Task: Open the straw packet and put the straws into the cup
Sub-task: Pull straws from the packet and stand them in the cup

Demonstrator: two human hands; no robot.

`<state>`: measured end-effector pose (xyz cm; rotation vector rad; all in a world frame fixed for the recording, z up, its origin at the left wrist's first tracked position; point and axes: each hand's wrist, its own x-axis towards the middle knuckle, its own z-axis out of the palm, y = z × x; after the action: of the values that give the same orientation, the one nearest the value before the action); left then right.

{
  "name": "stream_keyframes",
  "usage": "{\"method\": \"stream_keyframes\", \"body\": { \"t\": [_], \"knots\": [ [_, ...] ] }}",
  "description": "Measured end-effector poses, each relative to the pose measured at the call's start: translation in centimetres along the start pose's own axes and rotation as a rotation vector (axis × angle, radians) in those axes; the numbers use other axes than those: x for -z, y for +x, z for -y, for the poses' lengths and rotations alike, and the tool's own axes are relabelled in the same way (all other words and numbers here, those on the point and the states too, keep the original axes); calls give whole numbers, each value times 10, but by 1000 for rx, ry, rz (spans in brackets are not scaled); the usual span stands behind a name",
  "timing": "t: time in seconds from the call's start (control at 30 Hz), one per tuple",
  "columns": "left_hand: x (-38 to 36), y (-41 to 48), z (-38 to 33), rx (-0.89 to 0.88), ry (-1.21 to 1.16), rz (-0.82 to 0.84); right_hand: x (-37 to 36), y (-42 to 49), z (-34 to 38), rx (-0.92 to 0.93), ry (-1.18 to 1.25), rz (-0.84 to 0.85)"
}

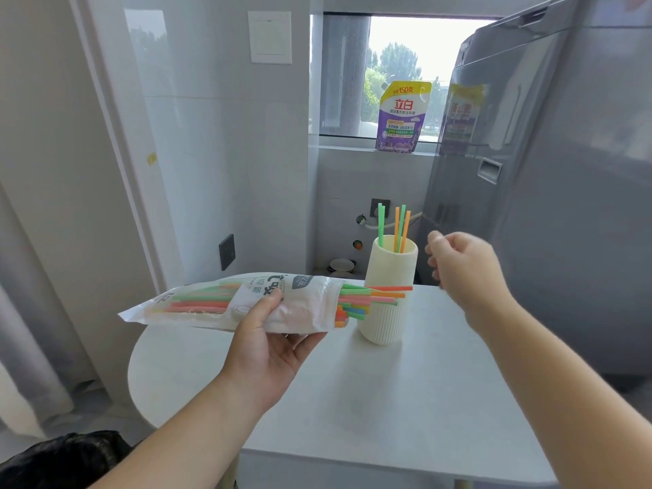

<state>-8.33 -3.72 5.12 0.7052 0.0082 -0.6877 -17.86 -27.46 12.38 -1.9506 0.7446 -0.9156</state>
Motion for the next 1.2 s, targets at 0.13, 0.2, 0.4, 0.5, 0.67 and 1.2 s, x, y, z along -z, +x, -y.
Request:
{"method": "stream_keyframes", "body": {
  "t": [0.13,0.2,0.4,0.5,0.67,1.2],
  "knots": [
    [2,-1,0,-9,35,-12,0,-43,3,-123,53,379],
    [2,-2,0,-24,46,-15,0,-51,5,-134,159,480],
    [2,-8,0,-49,41,-8,-8,-61,6,13,164,413],
    [2,-9,-3,-53,37,-16,-5,-60,7,49,151,350],
    [4,-9,-9,-69,9,-40,1,-61,9,112,108,293],
    [5,-14,-17,-99,-33,-55,4,-58,-12,-240,673,362]
  ]
}}
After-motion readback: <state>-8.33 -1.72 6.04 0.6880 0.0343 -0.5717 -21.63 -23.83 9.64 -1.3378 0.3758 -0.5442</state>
